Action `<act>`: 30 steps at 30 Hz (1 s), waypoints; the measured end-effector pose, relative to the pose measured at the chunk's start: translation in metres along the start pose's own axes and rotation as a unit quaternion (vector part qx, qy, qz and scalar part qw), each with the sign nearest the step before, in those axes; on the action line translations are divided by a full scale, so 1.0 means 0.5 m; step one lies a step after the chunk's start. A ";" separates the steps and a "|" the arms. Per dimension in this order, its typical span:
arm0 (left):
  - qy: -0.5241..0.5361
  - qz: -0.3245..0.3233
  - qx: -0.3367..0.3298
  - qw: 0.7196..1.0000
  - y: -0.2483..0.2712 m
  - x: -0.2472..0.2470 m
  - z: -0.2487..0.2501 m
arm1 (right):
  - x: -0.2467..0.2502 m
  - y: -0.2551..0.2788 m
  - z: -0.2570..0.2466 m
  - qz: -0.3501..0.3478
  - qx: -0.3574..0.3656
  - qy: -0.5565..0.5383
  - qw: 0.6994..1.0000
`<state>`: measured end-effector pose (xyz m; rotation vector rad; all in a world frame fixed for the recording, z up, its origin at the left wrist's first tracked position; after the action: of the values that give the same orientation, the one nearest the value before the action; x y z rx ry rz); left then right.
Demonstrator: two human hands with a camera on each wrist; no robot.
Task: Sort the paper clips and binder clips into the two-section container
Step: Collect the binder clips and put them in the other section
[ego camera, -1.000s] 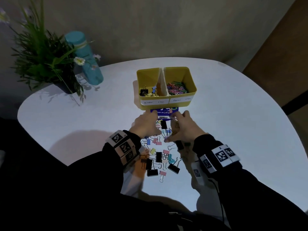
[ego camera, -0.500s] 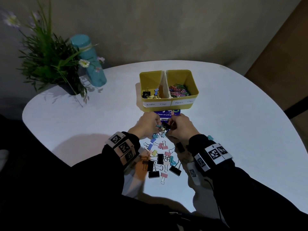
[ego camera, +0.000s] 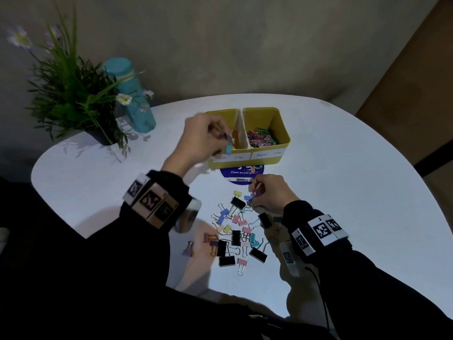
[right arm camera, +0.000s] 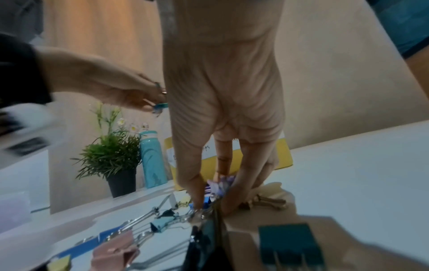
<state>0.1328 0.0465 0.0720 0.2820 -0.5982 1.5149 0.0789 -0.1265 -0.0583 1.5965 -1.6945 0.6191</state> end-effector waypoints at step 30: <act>-0.207 -0.142 0.051 0.966 0.125 -0.011 -0.167 | 0.126 -0.082 -0.256 0.142 0.195 0.053 0.969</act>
<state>0.0877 0.0897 -0.0115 0.7466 -0.7727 1.2143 0.1428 -0.0748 0.0653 1.5528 -1.8137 1.2224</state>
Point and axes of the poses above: each hand's wrist, its own y-axis away from the middle knuckle, its own x-axis out of the back of the hand, z = x × y, the point moved 6 cm from there along -y, towards the middle knuckle, and after that the axes turned 13 degrees about z, right-handed, at the moved point
